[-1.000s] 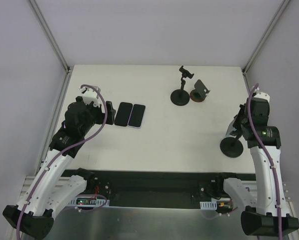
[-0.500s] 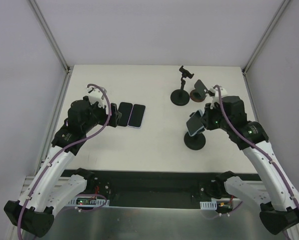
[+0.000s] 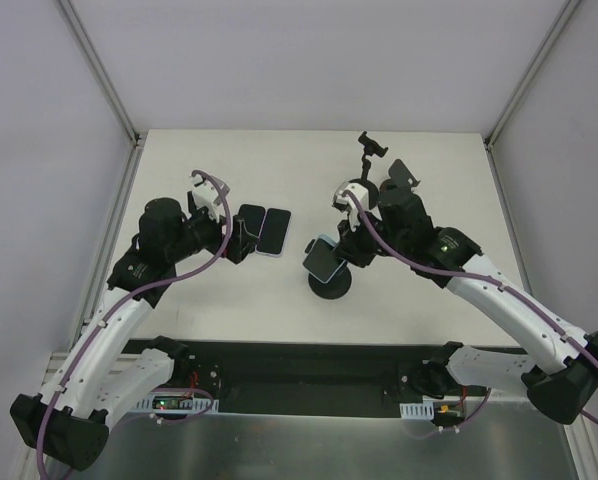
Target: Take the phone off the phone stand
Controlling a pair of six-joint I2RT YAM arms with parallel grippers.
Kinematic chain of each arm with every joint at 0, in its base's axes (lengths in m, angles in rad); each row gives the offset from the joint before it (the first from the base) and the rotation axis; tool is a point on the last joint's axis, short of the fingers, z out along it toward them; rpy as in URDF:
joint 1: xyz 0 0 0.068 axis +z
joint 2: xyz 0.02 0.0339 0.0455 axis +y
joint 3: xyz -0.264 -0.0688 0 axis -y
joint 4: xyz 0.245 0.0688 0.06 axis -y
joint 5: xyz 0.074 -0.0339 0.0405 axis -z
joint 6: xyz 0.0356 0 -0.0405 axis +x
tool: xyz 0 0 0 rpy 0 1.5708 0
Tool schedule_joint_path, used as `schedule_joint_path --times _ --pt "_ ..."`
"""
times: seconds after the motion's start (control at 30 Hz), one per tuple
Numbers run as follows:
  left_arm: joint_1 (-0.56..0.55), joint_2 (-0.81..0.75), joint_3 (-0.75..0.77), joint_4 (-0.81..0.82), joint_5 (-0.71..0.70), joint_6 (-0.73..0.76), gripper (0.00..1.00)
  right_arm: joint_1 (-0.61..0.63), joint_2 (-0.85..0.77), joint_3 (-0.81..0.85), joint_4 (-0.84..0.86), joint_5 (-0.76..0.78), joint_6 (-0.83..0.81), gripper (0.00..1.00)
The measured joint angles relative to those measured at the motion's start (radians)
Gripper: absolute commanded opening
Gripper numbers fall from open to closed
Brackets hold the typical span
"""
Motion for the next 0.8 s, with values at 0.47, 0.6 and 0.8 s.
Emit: schedule_joint_path --times 0.47,0.6,0.8 --pt "-0.044 0.056 -0.014 0.056 0.250 0.032 0.99 0.019 0.000 0.000 -0.008 -0.108 -0.018 0.66" --pt "-0.081 0.071 -0.017 0.063 0.262 0.031 0.99 0.019 -0.023 -0.002 -0.007 -0.113 0.002 0.86" --pt "-0.168 0.120 -0.017 0.097 0.233 0.020 0.99 0.020 -0.119 -0.021 0.002 -0.087 0.031 0.96"
